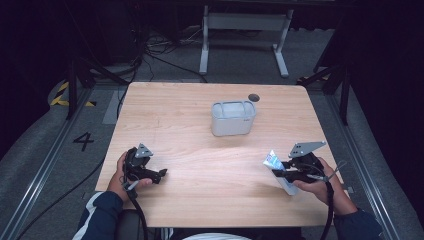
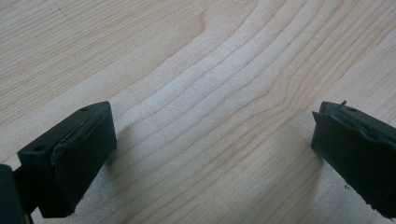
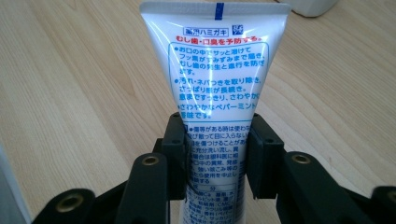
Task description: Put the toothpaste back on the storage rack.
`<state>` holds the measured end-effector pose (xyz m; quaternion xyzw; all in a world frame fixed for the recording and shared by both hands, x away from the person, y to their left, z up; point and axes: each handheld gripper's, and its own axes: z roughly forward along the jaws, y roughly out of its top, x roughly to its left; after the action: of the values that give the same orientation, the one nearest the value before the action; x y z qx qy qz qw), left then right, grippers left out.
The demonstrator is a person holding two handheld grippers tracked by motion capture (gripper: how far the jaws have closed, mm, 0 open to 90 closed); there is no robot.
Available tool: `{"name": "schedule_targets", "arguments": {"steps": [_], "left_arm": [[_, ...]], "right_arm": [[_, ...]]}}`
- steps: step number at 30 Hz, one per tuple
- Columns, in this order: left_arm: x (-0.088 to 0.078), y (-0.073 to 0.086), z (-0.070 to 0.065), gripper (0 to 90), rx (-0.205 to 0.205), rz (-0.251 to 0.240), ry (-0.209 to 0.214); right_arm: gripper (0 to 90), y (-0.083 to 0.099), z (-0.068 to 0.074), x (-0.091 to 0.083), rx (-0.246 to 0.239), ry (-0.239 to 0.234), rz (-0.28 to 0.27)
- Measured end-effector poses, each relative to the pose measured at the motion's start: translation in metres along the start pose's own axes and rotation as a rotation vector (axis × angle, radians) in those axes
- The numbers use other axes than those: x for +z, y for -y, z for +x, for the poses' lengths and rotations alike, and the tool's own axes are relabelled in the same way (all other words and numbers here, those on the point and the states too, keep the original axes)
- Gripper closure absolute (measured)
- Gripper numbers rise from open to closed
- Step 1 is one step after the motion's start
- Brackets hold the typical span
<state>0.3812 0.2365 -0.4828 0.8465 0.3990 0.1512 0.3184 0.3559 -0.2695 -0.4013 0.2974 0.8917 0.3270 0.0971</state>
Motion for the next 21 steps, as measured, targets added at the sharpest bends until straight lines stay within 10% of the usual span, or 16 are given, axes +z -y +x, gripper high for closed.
{"name": "schedule_targets", "arguments": {"steps": [21], "left_arm": [[0.000,0.000,0.000,0.4,-0.001,0.000,0.001]], "right_arm": [[66.1,-0.024,0.005,-0.007,-0.017,0.051,-0.089]]}}
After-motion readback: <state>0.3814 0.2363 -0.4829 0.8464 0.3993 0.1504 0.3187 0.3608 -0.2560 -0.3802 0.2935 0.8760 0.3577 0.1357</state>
